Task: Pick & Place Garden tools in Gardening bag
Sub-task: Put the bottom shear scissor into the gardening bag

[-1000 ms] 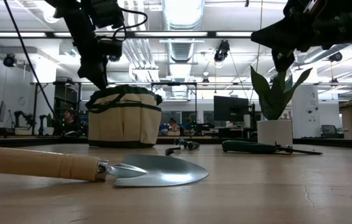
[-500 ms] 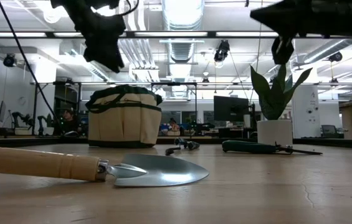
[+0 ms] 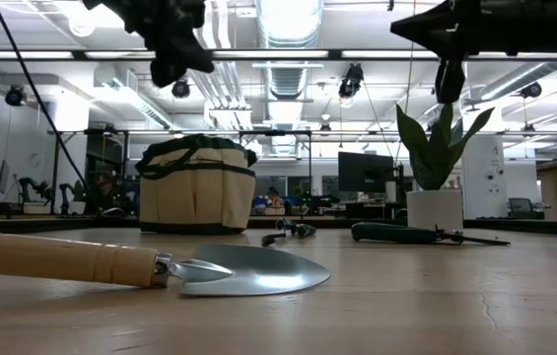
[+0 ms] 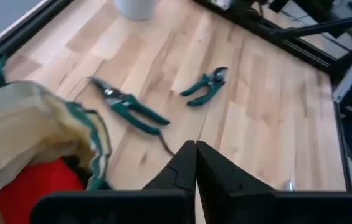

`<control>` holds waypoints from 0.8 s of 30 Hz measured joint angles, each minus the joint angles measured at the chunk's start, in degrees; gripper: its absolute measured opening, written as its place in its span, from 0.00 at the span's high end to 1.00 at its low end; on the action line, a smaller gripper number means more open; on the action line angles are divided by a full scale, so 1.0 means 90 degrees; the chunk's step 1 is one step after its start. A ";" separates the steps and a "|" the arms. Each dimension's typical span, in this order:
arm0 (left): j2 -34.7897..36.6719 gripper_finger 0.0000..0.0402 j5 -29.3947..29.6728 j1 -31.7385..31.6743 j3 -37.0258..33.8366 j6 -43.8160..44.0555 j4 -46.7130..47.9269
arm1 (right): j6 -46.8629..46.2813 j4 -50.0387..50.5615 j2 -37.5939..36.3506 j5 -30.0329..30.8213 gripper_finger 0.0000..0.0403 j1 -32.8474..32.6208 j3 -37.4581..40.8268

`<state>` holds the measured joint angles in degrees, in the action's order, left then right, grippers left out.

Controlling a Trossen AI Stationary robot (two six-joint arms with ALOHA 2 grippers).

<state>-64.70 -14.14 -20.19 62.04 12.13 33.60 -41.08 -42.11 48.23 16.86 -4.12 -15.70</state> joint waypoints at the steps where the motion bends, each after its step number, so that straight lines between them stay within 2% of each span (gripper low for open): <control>1: 0.0005 0.98 0.0013 0.0045 -0.0029 0.0009 -0.0089 | -0.0157 0.0020 0.0000 0.0026 0.98 0.0005 0.0000; 6: 0.0177 0.99 0.0085 0.0293 -0.0266 0.0227 -0.0727 | -0.1210 0.0185 0.0000 0.0149 0.98 0.0000 -0.0003; 12: 0.0922 0.98 0.0199 0.0601 -0.0908 0.0752 -0.2154 | -0.2429 0.0873 0.0000 0.0126 0.98 0.0000 -0.0278; 16: 0.1644 0.98 0.0271 0.0602 -0.1286 0.1044 -0.2986 | -0.2345 0.1006 0.0000 0.0124 0.98 0.0000 -0.0434; 20: 0.2285 0.98 0.0339 0.0603 -0.1636 0.0997 -0.2913 | -0.2130 0.1037 0.0000 0.0133 0.98 0.0000 -0.0541; 24: 0.2890 0.98 0.0466 0.0605 -0.2077 0.1167 -0.2928 | -0.2418 0.1038 0.0000 0.0141 0.98 0.0002 -0.0600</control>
<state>-38.69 -9.95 -14.75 43.35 22.63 7.24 -62.85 -32.77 48.23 18.13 -4.10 -21.10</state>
